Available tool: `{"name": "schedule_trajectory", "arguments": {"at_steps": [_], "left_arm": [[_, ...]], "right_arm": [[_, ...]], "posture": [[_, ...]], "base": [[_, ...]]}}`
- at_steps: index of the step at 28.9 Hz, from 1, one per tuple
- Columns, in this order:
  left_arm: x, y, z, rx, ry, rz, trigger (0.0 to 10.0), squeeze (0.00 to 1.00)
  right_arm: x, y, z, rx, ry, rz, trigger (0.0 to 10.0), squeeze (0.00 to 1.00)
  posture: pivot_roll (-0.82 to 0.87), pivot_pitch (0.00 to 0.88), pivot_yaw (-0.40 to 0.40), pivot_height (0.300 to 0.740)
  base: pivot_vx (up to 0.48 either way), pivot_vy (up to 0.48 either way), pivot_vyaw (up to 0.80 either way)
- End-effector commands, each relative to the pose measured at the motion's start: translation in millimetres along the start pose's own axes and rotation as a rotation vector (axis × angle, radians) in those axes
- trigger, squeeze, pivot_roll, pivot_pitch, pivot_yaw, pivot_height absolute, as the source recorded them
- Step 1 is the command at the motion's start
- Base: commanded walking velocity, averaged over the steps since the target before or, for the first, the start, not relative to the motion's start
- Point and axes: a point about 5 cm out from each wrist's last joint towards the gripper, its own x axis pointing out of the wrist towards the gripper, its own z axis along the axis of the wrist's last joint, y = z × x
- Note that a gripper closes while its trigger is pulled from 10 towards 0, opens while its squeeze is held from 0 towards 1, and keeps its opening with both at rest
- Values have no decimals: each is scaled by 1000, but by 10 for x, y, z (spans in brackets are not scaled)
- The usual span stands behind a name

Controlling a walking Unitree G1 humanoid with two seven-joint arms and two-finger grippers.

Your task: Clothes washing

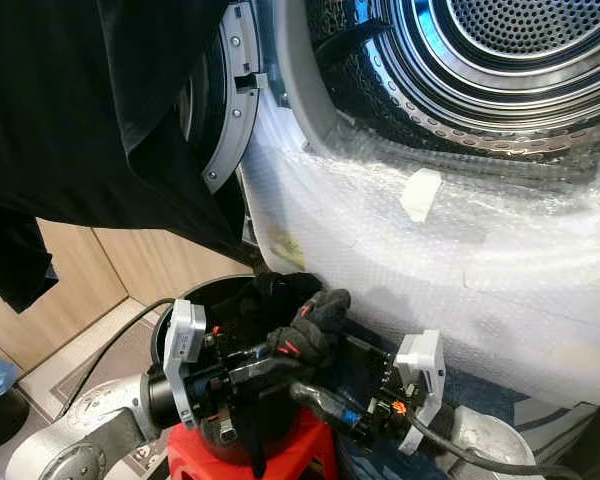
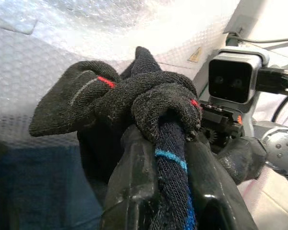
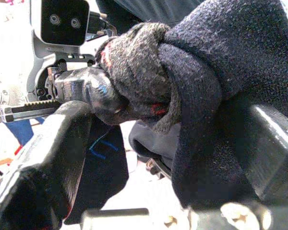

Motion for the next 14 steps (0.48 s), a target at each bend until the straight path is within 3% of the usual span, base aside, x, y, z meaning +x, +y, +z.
{"name": "schedule_trajectory", "arguments": {"at_steps": [1, 9, 14], "left_arm": [[-32, -92, 38, -39, 3, -65, 10000, 0], [-100, -165, -24, -27, 83, -106, 10000, 0], [-136, -159, -82, 22, 160, -111, 10000, 0]], "right_arm": [[27, 67, 57, 15, -32, 57, 10000, 0], [19, 164, 152, 79, -89, 154, 10000, 0], [38, 193, 207, 115, -139, 206, 10000, 0]], "posture": [[-69, 0, 80, 740], [-60, 0, 74, 740], [-55, 0, 73, 740]], "base": [[0, 0, 0], [0, 0, 0], [0, 0, 0]]}}
